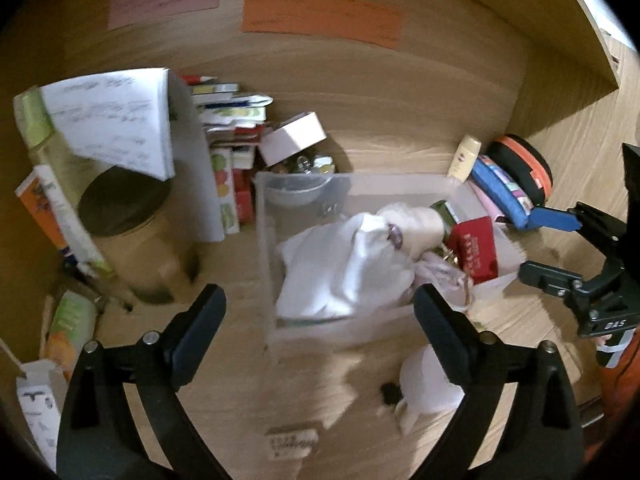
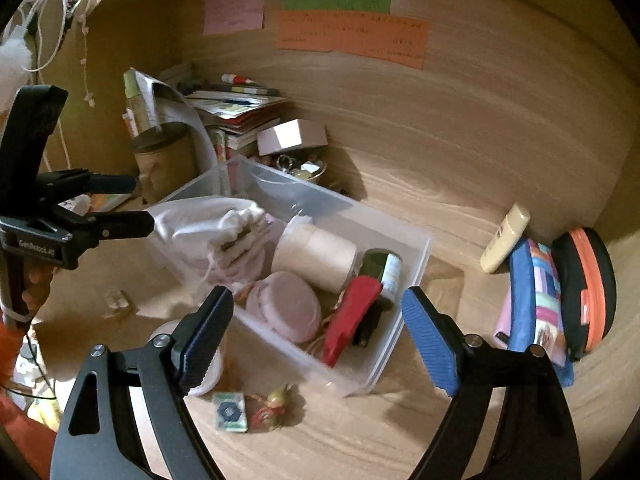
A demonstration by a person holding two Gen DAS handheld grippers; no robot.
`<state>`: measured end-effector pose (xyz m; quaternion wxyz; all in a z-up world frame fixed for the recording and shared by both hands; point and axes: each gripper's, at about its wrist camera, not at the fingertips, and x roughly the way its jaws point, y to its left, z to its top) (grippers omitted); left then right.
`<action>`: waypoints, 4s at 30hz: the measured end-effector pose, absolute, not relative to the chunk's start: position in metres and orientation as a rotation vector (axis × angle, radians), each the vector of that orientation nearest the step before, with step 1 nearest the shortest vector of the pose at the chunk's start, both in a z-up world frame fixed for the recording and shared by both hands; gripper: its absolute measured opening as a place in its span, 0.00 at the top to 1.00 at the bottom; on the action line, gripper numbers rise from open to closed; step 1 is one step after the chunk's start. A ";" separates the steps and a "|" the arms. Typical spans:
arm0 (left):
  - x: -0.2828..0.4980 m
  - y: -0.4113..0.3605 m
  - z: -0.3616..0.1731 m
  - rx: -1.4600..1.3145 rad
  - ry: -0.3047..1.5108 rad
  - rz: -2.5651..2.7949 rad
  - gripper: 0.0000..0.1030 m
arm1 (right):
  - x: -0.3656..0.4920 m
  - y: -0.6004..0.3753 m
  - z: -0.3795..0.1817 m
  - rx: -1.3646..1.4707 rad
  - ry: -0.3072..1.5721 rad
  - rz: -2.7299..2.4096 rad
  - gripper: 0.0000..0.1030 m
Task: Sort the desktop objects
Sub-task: 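Carry the cloth bag and beige container over the clear box and release both, then grasp the white eraser with the left gripper while the right grasps the green square charm, then carry the eraser and green charm over the clear box and release both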
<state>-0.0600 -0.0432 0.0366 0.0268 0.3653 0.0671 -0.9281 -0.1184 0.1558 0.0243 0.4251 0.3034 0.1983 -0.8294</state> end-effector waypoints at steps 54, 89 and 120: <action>0.000 -0.022 -0.051 1.370 0.088 -2.706 0.60 | -0.068 0.155 -0.072 0.967 0.542 -1.830 0.78; -0.042 -0.004 0.033 1.058 0.068 -2.935 0.62 | -0.108 0.191 0.004 0.783 0.349 -1.988 0.78; -0.082 0.005 0.019 1.120 0.030 -2.918 0.53 | -0.131 0.188 -0.008 0.792 0.384 -2.050 0.58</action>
